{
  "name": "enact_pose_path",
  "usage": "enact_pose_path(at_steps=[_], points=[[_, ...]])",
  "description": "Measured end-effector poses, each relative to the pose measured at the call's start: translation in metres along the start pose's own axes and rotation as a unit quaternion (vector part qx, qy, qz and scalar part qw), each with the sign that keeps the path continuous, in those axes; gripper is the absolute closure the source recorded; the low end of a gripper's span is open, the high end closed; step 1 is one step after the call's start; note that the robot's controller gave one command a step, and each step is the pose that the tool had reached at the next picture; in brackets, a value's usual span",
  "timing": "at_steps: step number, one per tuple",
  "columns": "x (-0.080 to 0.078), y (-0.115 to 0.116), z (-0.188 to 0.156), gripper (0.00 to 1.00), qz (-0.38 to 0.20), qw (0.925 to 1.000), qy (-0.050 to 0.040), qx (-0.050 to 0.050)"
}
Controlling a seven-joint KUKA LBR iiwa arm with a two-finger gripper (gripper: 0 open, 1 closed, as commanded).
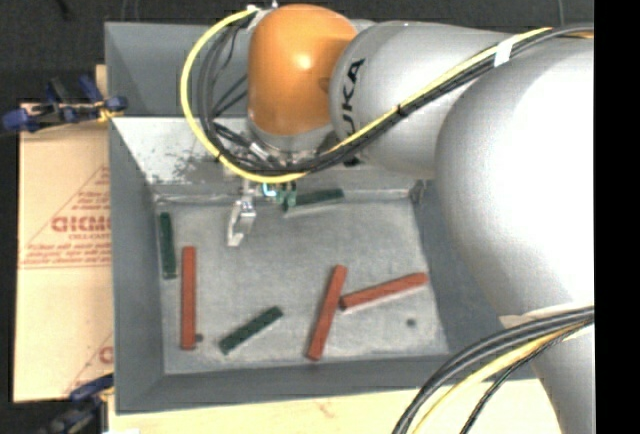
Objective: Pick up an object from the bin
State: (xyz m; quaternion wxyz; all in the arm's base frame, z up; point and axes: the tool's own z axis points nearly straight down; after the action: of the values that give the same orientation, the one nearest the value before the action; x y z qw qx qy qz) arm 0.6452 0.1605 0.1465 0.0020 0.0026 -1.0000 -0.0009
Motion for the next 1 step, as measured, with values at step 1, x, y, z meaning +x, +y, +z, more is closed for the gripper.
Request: enact_pose_path(at_steps=[1], points=[[-0.0020,-0.0006,-0.0054,0.00,0.001,1.0000,-0.0041,-0.001]])
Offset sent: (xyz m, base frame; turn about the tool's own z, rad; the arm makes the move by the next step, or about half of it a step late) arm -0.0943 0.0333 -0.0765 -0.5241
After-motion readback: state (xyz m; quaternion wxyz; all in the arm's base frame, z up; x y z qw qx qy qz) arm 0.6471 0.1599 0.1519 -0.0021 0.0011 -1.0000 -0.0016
